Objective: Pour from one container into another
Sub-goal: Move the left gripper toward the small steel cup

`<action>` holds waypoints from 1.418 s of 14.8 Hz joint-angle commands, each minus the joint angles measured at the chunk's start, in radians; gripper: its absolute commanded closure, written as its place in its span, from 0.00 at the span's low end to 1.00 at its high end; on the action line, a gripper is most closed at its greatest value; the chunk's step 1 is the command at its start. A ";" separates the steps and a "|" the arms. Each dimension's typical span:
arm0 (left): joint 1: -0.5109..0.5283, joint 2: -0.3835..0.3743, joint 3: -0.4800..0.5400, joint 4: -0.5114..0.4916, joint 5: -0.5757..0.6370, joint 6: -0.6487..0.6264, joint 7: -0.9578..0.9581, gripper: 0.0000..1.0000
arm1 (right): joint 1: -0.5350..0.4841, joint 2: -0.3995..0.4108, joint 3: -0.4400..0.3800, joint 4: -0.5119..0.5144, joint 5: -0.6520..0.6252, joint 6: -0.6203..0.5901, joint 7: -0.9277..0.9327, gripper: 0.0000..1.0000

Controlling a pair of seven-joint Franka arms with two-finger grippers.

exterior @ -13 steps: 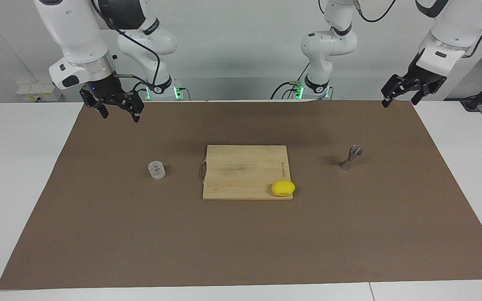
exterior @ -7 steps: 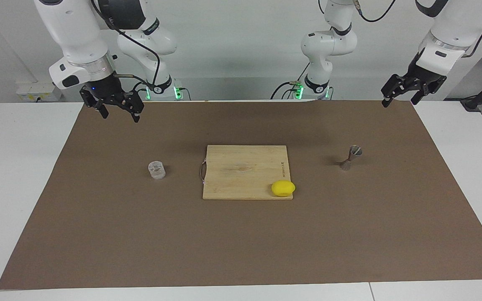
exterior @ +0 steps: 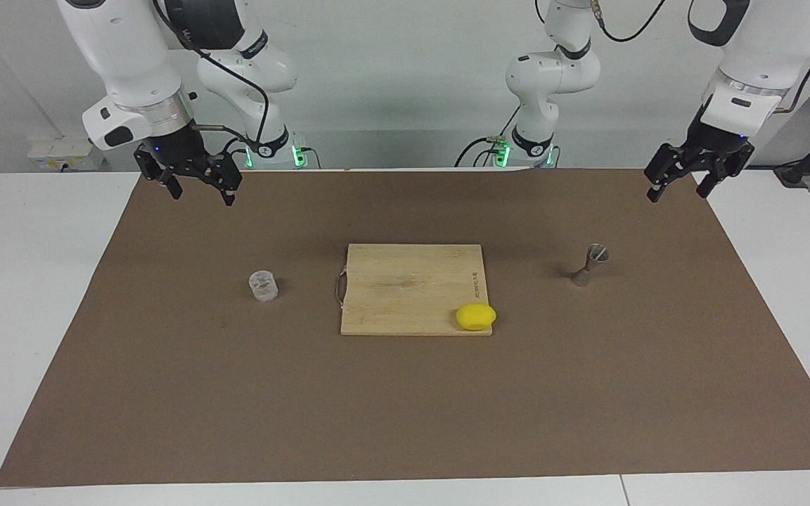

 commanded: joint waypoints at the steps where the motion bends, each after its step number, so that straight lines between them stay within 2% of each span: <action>1: 0.001 -0.041 -0.001 -0.141 0.019 0.177 -0.011 0.00 | -0.017 -0.018 0.004 -0.019 0.027 0.000 -0.021 0.00; 6: -0.025 0.114 -0.003 -0.145 0.019 0.349 -0.063 0.00 | -0.017 -0.018 0.004 -0.019 0.027 0.000 -0.021 0.00; 8: -0.031 0.178 -0.003 -0.157 0.017 0.456 -0.072 0.00 | -0.017 -0.018 0.004 -0.019 0.027 0.000 -0.021 0.00; 11: -0.017 0.174 -0.003 -0.227 0.019 0.623 -0.073 0.00 | -0.017 -0.018 0.004 -0.019 0.027 0.000 -0.021 0.00; 14: -0.014 0.191 -0.003 -0.252 0.017 0.710 -0.077 0.00 | -0.017 -0.018 0.004 -0.019 0.027 -0.002 -0.019 0.00; 17: -0.031 0.188 0.000 -0.247 0.017 0.667 -0.081 0.00 | -0.017 -0.018 0.004 -0.019 0.027 -0.002 -0.018 0.00; 19: -0.059 0.188 -0.003 -0.186 0.017 0.437 -0.090 0.00 | -0.020 -0.018 0.001 -0.019 0.027 -0.002 -0.018 0.00; 20: -0.068 0.188 -0.004 -0.168 0.017 0.355 -0.078 0.00 | -0.022 -0.018 0.001 -0.019 0.027 -0.003 -0.018 0.00; 21: -0.089 0.188 -0.006 -0.158 0.017 0.334 -0.083 0.00 | -0.022 -0.018 0.003 -0.019 0.027 -0.003 -0.018 0.00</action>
